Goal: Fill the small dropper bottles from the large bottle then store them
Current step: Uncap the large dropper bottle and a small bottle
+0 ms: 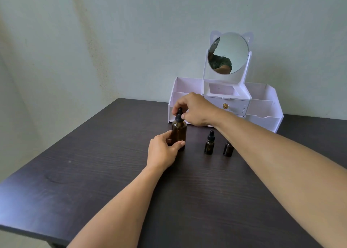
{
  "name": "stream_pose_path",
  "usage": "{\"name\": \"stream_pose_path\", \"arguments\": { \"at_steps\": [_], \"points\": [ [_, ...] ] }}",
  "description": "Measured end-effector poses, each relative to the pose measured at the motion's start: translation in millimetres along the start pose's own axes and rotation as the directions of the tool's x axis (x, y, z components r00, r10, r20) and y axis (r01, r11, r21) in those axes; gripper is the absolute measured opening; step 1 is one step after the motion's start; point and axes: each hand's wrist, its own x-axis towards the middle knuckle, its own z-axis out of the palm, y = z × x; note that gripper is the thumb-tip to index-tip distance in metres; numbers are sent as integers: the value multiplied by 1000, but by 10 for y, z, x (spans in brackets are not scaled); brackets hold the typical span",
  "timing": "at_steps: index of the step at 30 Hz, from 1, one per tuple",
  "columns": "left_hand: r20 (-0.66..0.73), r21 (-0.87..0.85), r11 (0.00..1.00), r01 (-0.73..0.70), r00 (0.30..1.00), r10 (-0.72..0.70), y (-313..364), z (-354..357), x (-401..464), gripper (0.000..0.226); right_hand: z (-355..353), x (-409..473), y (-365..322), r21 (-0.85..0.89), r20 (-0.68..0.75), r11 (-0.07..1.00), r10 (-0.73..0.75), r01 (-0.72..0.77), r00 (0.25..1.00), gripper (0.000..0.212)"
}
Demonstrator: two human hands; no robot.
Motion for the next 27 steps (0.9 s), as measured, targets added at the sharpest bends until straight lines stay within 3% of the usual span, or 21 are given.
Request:
{"name": "stream_pose_path", "arguments": {
  "at_steps": [2, 4, 6, 8, 11, 15, 18, 22, 24, 27],
  "points": [
    [4, 8, 1000, -9, 1000, 9, -1, 1, -6, 56, -3, 2, 23, 120, 25, 993, 19, -22, 1000, 42],
    [1, 15, 1000, -20, 1000, 20, -4, -2, -12, 54, 29, 11, 40, 194, -12, 979, 60, -56, 998, 32],
    [-3, 25, 999, -24, 1000, 24, -10, 0, -15, 54, 64, 19, 76, 116, -78, 991, 74, -65, 994, 12],
    [-4, 36, 999, -23, 1000, 24, -11, 1, -17, 56, 88, 20, 100, -17, -95, 999, 48, -50, 994, 19],
    [-2, 39, 999, -22, 1000, 22, -8, 4, -13, 56, 72, 23, 86, -20, -60, 1000, -10, 8, 998, 11],
    [7, 41, 999, -27, 1000, 27, -2, 4, -16, 56, 32, 18, 100, 107, -8, 994, -35, 36, 999, 41],
    [14, 50, 998, -32, 999, 31, 4, 6, -21, 57, 19, 11, 138, 232, -5, 972, -20, 20, 1000, 49],
    [11, 50, 998, -33, 999, 32, -10, 0, -16, 55, 62, 24, 137, 138, -98, 989, 61, -47, 993, 26],
    [7, 58, 998, -33, 999, 32, -15, 4, -17, 54, 80, 17, 134, 21, -111, 999, 40, -38, 993, 22],
    [11, 58, 998, -35, 999, 34, -9, 9, -20, 52, 79, 14, 110, 17, -95, 1000, -18, 20, 995, 11]
  ]
}}
